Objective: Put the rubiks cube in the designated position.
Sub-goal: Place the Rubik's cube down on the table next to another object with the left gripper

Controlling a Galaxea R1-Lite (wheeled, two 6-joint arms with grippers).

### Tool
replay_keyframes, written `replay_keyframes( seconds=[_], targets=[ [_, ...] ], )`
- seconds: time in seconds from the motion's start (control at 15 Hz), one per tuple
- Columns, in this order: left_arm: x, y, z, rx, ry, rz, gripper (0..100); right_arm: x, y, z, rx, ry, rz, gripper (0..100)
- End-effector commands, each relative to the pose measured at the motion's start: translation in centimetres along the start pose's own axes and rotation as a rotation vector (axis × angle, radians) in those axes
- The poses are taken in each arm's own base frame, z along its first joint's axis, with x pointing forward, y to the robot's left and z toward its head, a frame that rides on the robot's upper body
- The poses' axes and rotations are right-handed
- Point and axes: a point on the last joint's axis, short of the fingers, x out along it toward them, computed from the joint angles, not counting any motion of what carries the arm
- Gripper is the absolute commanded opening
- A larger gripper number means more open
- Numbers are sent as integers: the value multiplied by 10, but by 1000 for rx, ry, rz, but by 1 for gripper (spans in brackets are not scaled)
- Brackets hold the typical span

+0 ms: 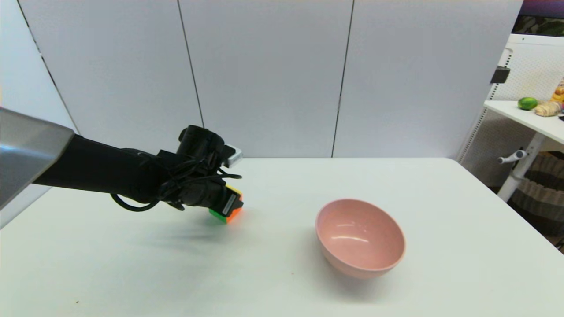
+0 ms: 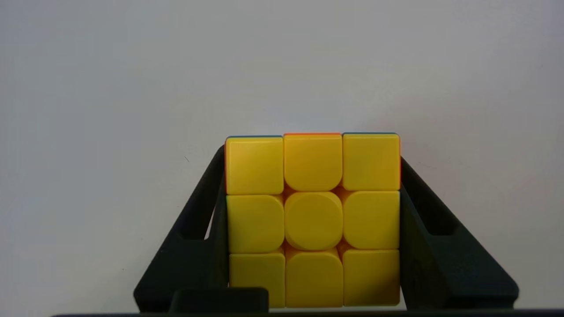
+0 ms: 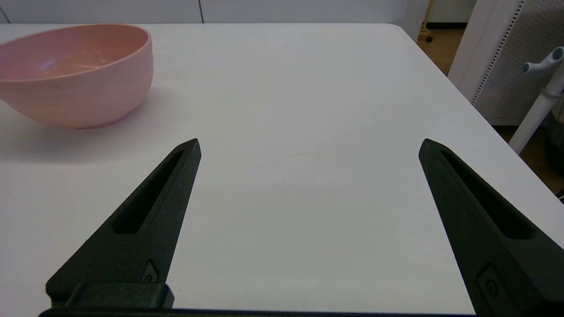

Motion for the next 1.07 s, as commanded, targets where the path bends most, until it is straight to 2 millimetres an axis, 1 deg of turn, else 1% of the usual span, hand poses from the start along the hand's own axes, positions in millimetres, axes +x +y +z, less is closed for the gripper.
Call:
replay_keyframes(
  seconds=[0.07,0.2,0.33,0.4,0.47,0.6,0.67,0.73,0.8,0.93,1.07],
  targets=[
    [-5,2,3,-4,-18,24,0,0,0,0,-1,2,0,100],
    [-18,4,9,-11,-56,33,0,0,0,0,-1,4,0,100],
    [-40,5,16,-19,-117,39,0,0,0,0,-1,4,0,100],
    [-53,2,21,-22,-154,28,0,0,0,0,-1,2,0,100],
    [-67,-10,27,-11,-200,-20,0,0,0,0,-1,2,0,100],
    [-79,-34,42,22,-283,-82,0,0,0,0,-1,1,0,100],
    [-78,-48,50,33,-313,-117,0,0,0,0,-1,2,0,100],
    [-73,-71,59,55,-330,-170,0,0,0,0,-1,2,0,100],
    [-69,-86,68,65,-345,-202,0,0,0,0,-1,2,0,100],
    [-61,-108,88,87,-393,-240,0,0,0,0,-1,2,0,100],
    [-49,-130,102,90,-422,-277,0,0,0,0,-1,2,0,100]
  ],
)
